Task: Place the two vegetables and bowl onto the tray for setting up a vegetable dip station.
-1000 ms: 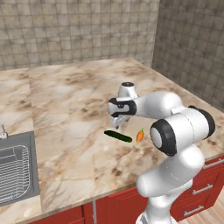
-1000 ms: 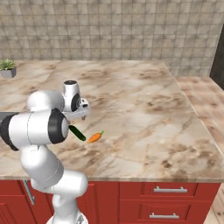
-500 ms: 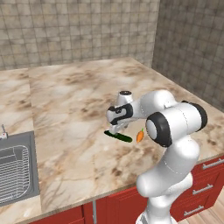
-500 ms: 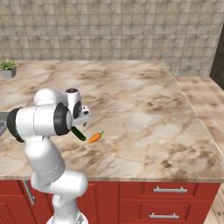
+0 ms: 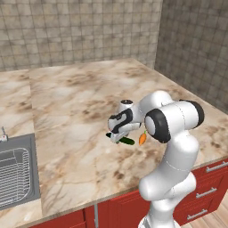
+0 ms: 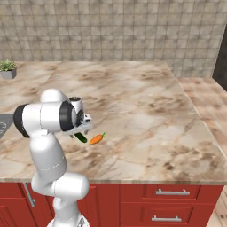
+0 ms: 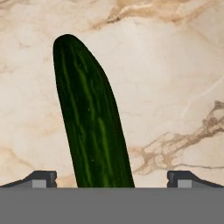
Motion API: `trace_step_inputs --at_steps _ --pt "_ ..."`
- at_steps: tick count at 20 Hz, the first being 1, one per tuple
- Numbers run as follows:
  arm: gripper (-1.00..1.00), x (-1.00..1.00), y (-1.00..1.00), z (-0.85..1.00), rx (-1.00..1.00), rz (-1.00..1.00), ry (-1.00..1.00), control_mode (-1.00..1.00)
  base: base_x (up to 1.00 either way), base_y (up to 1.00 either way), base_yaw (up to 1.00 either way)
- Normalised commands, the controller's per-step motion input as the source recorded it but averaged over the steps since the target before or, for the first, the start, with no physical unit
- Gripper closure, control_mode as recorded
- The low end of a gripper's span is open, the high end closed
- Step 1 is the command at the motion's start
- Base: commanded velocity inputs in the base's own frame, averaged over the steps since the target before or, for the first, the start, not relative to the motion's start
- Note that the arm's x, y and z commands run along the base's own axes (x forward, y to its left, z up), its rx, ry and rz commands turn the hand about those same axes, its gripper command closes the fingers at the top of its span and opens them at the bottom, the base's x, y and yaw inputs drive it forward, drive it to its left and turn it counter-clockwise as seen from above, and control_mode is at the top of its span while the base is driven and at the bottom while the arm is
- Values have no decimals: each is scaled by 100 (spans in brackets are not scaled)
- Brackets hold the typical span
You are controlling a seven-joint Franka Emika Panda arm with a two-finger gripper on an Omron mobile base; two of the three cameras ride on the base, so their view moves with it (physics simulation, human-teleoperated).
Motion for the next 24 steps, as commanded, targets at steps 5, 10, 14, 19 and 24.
trace_step_inputs --at_steps 5,10,14,19,24 --pt "100 9 0 -22 2 2 -2 -100 0 0 0" --pt "100 2 4 -2 3 0 -2 -100 0 0 0" --pt "100 -3 10 11 -1 0 0 -100 0 0 0" --pt "100 -35 0 51 -5 -3 0 -100 0 0 0" --pt "100 -52 -1 81 -1 -5 5 -100 0 0 0"
